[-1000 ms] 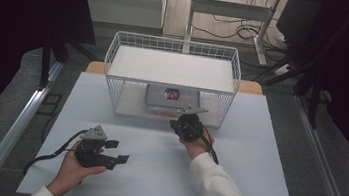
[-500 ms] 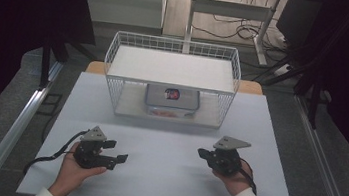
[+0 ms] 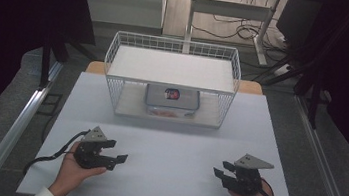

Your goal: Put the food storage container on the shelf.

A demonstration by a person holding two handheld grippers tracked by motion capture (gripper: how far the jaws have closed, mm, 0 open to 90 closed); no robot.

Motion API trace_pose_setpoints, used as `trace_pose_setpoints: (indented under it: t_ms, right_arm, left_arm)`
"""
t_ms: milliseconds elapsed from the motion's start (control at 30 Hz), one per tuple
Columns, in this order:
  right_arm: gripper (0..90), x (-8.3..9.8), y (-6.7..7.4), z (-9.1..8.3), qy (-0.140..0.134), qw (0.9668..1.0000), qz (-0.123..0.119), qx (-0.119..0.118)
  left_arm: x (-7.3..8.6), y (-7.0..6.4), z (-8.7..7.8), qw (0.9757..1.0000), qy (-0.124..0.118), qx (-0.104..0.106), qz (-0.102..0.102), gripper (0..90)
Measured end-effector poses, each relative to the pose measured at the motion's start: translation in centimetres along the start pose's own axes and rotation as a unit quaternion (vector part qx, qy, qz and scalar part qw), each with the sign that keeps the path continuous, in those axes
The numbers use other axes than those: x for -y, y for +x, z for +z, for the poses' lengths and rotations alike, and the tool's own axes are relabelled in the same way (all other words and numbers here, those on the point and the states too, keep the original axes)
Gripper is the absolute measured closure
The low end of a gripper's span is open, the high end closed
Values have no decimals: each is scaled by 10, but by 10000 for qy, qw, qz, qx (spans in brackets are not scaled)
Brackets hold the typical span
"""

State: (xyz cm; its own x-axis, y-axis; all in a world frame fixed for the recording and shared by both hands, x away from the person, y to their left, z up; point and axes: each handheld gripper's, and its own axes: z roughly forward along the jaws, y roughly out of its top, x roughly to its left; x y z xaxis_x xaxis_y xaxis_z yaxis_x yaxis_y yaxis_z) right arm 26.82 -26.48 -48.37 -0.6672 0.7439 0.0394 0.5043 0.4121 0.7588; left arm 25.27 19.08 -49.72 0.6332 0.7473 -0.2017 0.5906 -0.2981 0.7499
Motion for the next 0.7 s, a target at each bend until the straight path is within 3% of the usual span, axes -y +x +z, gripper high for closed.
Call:
trace_pose_setpoints:
  t_ms: [133,233,700]
  right_arm:
    - [374,-1,-3,-2,-127,9998,122,35]
    - [343,-1,-3,-2,-131,9998,126,17]
    - [292,-2,-7,1,-82,9999,105,60]
  left_arm:
    - [-1,1,-1,10000,-22,9,5,284]
    - [-1,1,0,10000,-16,-8,21,283]
    - [-2,2,1,10000,3,43,-37,280]
